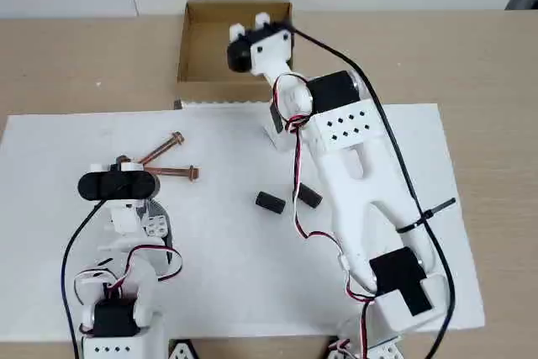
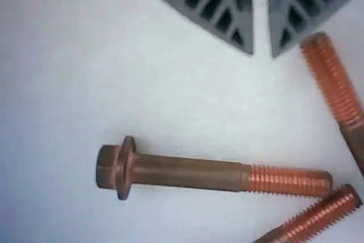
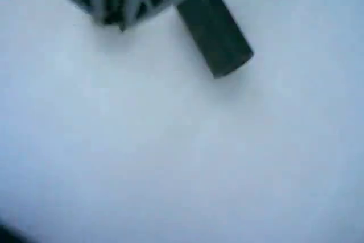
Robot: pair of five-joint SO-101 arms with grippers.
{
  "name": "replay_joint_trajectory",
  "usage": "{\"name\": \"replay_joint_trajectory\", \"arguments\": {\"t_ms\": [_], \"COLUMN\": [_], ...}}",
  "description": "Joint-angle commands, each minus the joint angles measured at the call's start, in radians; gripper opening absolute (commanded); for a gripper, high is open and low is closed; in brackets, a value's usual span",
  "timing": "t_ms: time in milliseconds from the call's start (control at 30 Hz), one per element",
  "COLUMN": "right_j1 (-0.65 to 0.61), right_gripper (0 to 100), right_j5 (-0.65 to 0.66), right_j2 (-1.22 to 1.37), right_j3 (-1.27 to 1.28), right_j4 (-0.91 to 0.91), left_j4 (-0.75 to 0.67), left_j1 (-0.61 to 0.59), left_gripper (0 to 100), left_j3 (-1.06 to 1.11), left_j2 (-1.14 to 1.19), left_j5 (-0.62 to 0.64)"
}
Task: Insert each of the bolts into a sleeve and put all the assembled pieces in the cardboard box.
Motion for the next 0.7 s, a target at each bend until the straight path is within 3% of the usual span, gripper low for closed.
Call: {"name": "replay_joint_trajectory", "arguments": {"t_ms": [0, 367, 667], "right_j1": [-0.028, -0.096, -0.157], "right_gripper": [0.4, 0.5, 9.5], "right_j5": [-0.002, 0.084, 0.198], "right_j2": [0.035, 0.174, 0.188], "right_j3": [-0.005, 0.002, 0.060], "right_j4": [0.073, 0.082, 0.082], "left_j4": [0.003, 0.003, 0.003], "left_j1": [0.000, -0.003, -0.003], "left_gripper": [1, 1, 1], "left_j3": [-0.005, -0.005, -0.005], "left_j2": [-0.008, -0.008, -0.008], "left_j5": [0.005, 0.006, 0.006]}}
